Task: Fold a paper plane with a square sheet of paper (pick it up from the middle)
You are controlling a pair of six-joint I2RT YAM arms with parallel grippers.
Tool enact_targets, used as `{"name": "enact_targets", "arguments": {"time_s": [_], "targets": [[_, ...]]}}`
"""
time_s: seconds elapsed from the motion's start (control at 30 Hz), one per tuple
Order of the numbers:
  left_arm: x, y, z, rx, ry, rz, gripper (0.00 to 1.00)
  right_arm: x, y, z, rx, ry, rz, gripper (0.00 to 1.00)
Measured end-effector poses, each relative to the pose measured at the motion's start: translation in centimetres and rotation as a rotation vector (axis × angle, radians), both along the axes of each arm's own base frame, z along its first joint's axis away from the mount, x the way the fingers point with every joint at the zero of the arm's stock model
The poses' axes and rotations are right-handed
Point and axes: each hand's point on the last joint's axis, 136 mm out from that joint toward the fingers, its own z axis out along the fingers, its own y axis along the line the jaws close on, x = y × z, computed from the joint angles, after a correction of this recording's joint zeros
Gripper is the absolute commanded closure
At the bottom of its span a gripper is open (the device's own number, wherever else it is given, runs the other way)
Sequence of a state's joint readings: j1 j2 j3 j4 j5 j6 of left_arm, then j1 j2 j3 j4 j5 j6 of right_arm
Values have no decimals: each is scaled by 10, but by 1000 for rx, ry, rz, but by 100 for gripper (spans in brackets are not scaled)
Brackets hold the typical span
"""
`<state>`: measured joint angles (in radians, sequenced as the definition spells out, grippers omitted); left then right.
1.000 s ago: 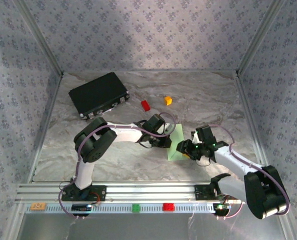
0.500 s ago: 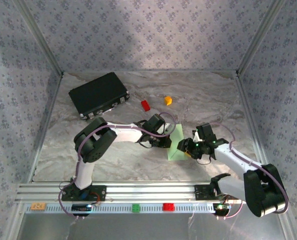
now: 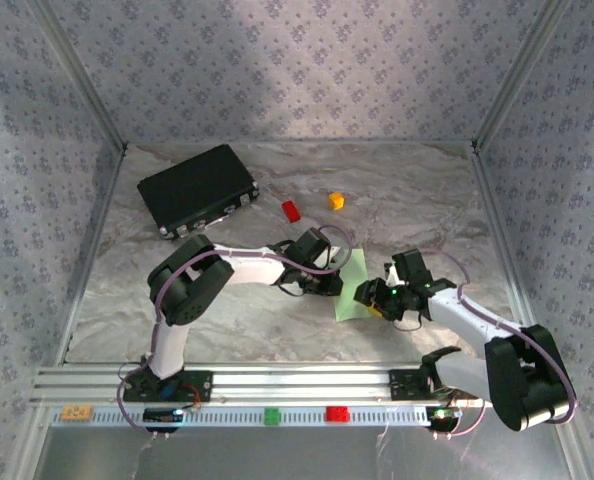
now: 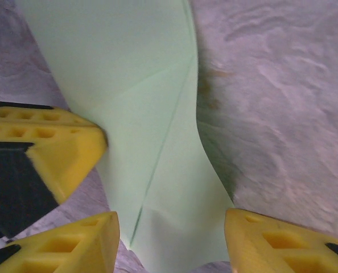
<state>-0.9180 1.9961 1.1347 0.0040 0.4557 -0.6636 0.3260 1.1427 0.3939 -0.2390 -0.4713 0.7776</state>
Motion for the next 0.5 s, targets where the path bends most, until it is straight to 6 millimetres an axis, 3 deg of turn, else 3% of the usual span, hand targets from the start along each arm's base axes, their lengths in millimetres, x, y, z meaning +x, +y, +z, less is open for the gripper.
{"name": "enact_targets", "arguments": {"time_s": [0.2,0.5], "targets": [[0,0,0,0,0,0,94,11,9,8,62,-46,4,44],[0,0,0,0,0,0,95,24,10,4,98,-26,-8,45]]}}
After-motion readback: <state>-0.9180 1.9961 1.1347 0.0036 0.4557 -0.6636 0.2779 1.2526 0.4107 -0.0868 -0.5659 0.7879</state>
